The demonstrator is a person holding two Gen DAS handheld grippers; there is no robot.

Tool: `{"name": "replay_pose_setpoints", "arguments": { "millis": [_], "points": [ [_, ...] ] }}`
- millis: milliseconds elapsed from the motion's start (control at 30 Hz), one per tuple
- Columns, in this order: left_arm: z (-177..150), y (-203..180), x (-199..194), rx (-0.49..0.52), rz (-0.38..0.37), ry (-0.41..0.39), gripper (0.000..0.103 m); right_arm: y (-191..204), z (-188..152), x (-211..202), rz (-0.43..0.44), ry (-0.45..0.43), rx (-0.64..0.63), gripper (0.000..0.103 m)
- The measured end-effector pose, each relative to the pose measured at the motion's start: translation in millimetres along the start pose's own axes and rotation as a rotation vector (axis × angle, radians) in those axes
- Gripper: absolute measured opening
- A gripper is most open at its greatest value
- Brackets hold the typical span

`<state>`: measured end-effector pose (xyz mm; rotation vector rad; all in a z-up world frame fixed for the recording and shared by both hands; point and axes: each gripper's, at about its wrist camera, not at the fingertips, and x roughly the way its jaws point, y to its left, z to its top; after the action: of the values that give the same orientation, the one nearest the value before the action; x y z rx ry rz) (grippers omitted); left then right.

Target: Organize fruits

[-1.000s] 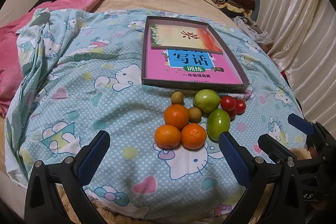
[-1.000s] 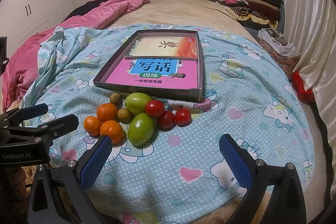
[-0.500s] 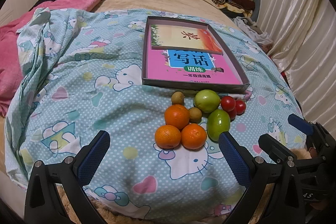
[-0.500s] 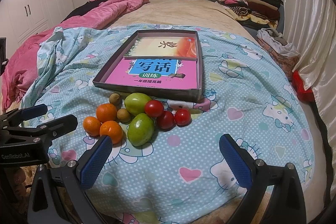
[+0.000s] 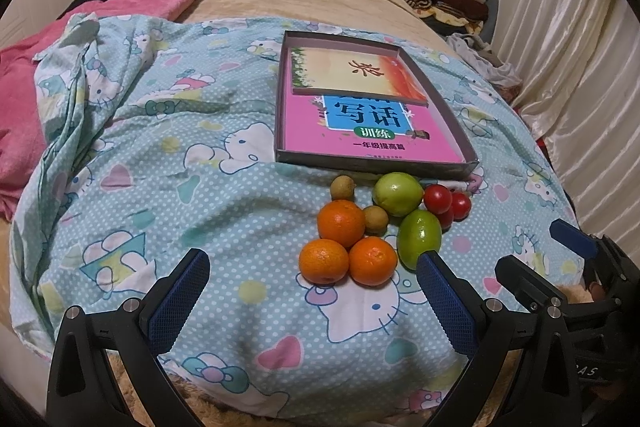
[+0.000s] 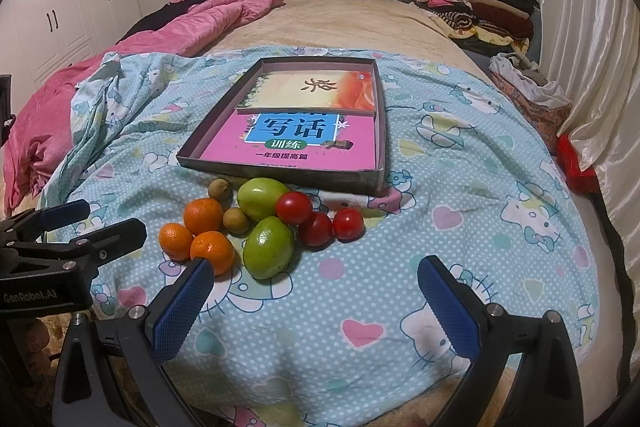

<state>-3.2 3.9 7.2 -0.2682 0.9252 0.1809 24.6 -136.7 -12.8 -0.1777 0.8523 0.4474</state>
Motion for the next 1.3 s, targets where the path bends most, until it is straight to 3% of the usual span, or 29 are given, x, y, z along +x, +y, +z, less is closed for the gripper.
{"name": "replay_pose_setpoints", "arguments": {
  "millis": [600,733,933,1100,1300],
  "points": [
    [8.0,18.4,26.7,0.029,0.004,0.103,0.102,5.6,6.7,24.3,0.033,0.051,0.025,0.103],
    [11.3,17.6,38.7,0.056,-0.013,0.145,0.096,5.0,8.0,43.4,0.032,0.105,0.062,0.103],
    [12.5,12.3,55.4,0.096,-0.055,0.202,0.077,2.3,5.3,66.1,0.059,0.161,0.134,0.101],
    [11.2,10.6,63.4,0.115,-0.074,0.224,0.062,0.6,2.6,80.5,0.114,0.203,0.215,0.080],
    [9.2,6.4,70.3,0.138,-0.093,0.236,0.062,3.7,2.5,92.5,0.188,0.231,0.266,0.059]
  ]
}}
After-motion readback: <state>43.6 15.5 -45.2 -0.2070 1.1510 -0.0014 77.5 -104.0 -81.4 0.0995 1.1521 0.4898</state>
